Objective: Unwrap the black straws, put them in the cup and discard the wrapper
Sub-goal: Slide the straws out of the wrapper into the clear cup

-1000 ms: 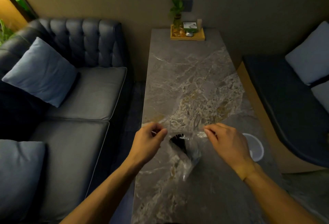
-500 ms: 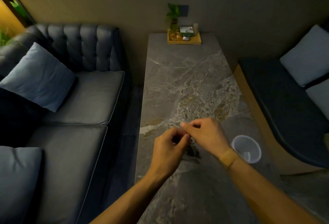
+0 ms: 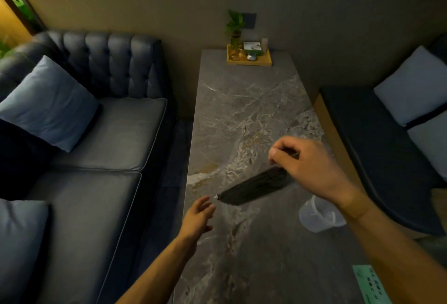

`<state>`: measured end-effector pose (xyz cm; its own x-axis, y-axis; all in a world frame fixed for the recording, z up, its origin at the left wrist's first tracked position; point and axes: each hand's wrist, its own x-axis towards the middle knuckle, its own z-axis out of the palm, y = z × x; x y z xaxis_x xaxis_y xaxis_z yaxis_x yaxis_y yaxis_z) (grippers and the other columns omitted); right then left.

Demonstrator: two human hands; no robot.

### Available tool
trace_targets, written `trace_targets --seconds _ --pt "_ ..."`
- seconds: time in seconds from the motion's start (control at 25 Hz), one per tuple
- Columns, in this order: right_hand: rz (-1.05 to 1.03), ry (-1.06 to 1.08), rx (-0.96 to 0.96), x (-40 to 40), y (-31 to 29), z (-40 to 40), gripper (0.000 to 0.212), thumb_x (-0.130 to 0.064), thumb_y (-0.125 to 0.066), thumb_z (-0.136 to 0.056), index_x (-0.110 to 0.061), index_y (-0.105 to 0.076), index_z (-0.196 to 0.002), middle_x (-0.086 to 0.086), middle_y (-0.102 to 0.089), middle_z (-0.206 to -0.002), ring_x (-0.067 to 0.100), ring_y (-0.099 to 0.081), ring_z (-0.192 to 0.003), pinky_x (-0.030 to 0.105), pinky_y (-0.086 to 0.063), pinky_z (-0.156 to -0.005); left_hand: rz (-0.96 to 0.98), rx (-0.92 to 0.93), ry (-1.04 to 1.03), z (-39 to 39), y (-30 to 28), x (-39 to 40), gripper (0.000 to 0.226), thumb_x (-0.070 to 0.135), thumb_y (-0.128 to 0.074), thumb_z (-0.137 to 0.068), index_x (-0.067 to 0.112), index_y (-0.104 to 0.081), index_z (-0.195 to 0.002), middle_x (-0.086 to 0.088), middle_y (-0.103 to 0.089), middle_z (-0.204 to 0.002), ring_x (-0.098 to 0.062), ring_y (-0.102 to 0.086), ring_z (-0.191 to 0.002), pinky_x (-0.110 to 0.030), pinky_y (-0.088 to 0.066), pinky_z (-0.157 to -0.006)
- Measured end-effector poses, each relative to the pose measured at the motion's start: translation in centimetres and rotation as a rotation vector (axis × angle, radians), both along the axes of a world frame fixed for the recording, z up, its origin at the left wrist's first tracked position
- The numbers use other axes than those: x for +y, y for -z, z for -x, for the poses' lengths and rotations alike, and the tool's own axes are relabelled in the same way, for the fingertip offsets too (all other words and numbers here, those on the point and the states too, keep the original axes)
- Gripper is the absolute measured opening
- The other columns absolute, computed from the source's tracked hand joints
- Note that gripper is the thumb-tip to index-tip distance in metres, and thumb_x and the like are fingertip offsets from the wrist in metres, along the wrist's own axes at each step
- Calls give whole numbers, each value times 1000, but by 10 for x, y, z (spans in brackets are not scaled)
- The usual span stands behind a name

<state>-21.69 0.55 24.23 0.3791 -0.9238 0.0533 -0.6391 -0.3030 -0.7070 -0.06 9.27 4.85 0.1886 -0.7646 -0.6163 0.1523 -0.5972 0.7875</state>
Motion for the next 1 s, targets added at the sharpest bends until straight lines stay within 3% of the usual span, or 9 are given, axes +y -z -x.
trace_targets --seconds 0.12,0.28,0.4,0.52,0.68,0.84,1.0 --pt "-25 31 -110 -5 -14 10 18 -22 -59 -90 -18 -70 -76 -2 -72 -77 11 -66 -76 29 -51 -75 93 205 35 0 14 3 52 27 -68 -89 35 -49 -137 6 -58 -131 -20 -60 -115 -41 -51 -90" --pt "-102 128 -253 -11 -15 25 18 -11 -58 -92 -4 -71 -81 7 -73 -76 5 -66 -67 11 -50 -64 179 287 77 11 16 -4 38 28 -73 -82 31 -66 -120 -2 -70 -121 -20 -68 -110 -38 -51 -85" --pt "-98 249 -238 -16 -11 50 17 -13 -60 -91 -2 -72 -86 10 -73 -78 9 -66 -64 12 -51 -60 192 312 15 16 19 -6 31 33 -67 -82 27 -72 -112 -5 -73 -117 -21 -69 -108 -39 -51 -87" --pt "-171 327 -251 -17 2 82 18 -13 -61 -91 1 -72 -91 18 -70 -80 20 -61 -68 24 -53 -65 188 257 -60 18 20 -5 38 39 -66 -79 23 -72 -114 -5 -76 -110 -19 -71 -100 -39 -52 -86" --pt "-270 413 -370 -15 29 125 17 -13 -65 -88 3 -70 -93 11 -65 -72 14 -57 -60 15 -50 -53 238 164 -165 33 7 -8 32 39 -66 -78 22 -77 -103 -5 -77 -103 -20 -71 -97 -35 -52 -76" --pt "-346 477 -431 -16 61 170 13 -13 -67 -87 -1 -69 -92 8 -68 -70 13 -61 -59 23 -54 -57 347 24 -191 52 -19 -9 20 35 -67 -77 27 -79 -90 -2 -79 -95 -18 -72 -89 -38 -53 -77" --pt "-417 464 -458 -18 90 195 9 -14 -64 -90 -12 -69 -82 7 -69 -71 11 -65 -59 22 -55 -58 419 -117 -170 68 -40 -7 21 35 -67 -78 27 -78 -95 0 -78 -96 -16 -72 -87 -35 -53 -74"
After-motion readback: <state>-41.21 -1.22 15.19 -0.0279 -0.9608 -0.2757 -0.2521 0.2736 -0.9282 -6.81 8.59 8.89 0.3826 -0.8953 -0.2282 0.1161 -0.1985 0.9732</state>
